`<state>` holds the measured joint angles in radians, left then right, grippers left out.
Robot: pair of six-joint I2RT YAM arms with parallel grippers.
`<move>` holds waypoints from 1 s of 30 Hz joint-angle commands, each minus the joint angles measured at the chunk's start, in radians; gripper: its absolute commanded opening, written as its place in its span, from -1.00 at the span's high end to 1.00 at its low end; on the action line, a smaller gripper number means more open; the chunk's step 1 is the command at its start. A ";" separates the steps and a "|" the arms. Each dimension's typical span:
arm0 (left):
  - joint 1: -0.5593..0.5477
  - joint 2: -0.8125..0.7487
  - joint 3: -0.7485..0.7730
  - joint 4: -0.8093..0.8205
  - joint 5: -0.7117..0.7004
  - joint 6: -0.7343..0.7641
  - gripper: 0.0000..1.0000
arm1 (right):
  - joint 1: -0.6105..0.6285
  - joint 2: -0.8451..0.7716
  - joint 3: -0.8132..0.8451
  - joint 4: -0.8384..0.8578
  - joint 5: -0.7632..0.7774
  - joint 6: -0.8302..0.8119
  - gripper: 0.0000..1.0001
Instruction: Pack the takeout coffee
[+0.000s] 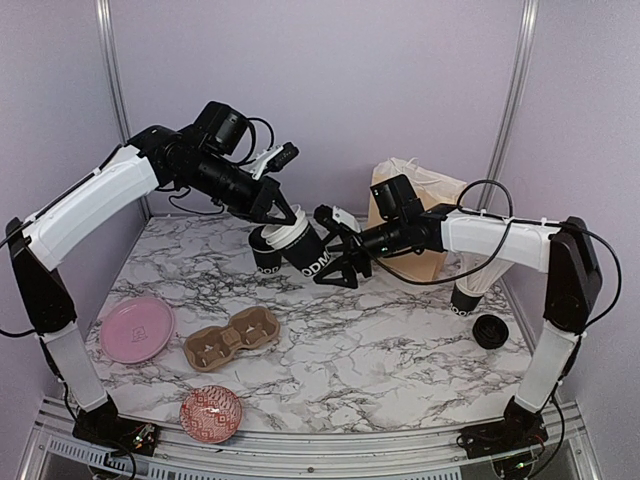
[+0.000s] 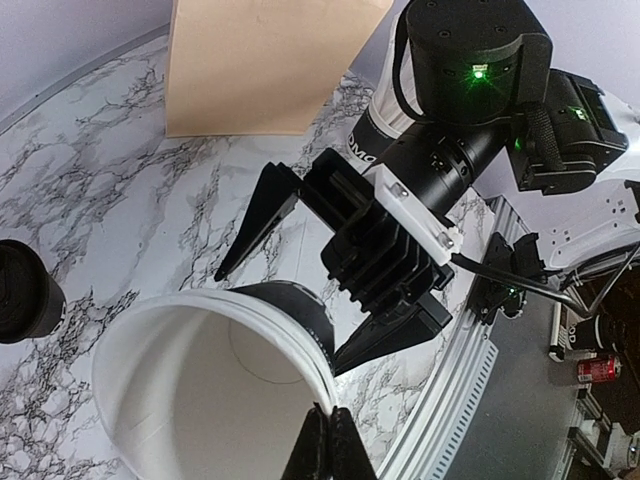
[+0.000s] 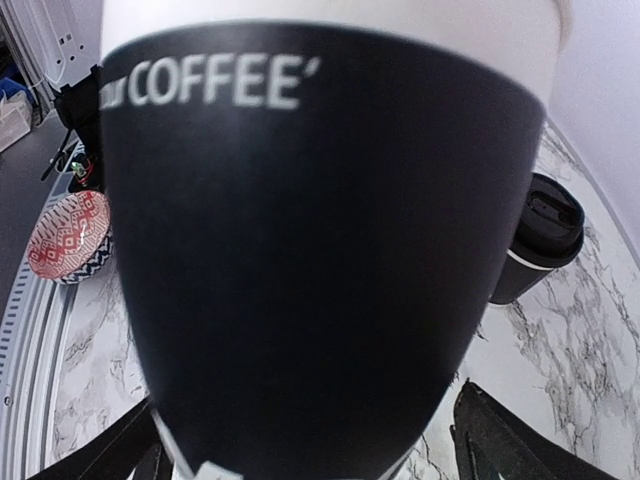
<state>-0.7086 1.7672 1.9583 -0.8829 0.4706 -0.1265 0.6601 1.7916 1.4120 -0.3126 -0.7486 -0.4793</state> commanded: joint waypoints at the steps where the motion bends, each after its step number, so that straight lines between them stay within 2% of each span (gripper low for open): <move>1: -0.003 -0.016 -0.002 0.018 0.049 -0.002 1.00 | 0.010 0.007 0.053 0.033 0.009 0.013 -0.83; 7: -0.001 -0.019 -0.006 0.018 0.038 -0.004 1.00 | 0.009 0.011 0.052 0.024 -0.011 0.005 -0.48; 12: 0.001 -0.022 -0.003 0.018 0.026 -0.004 1.00 | 0.009 0.028 0.040 -0.004 -0.048 -0.021 -0.10; 14: 0.006 -0.025 0.000 0.018 0.015 -0.007 1.00 | 0.010 0.039 0.032 -0.006 -0.061 -0.018 -0.02; 23: 0.073 -0.124 0.008 0.015 -0.092 -0.012 1.00 | 0.009 0.087 -0.030 -0.010 -0.066 -0.037 0.04; 30: 0.084 -0.143 0.056 -0.090 -0.327 0.004 1.00 | -0.002 0.098 -0.029 -0.010 -0.073 -0.032 0.05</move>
<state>-0.6777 1.7157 1.9396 -0.9554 0.3763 -0.1333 0.6651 1.8488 1.4223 -0.1947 -0.8219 -0.4603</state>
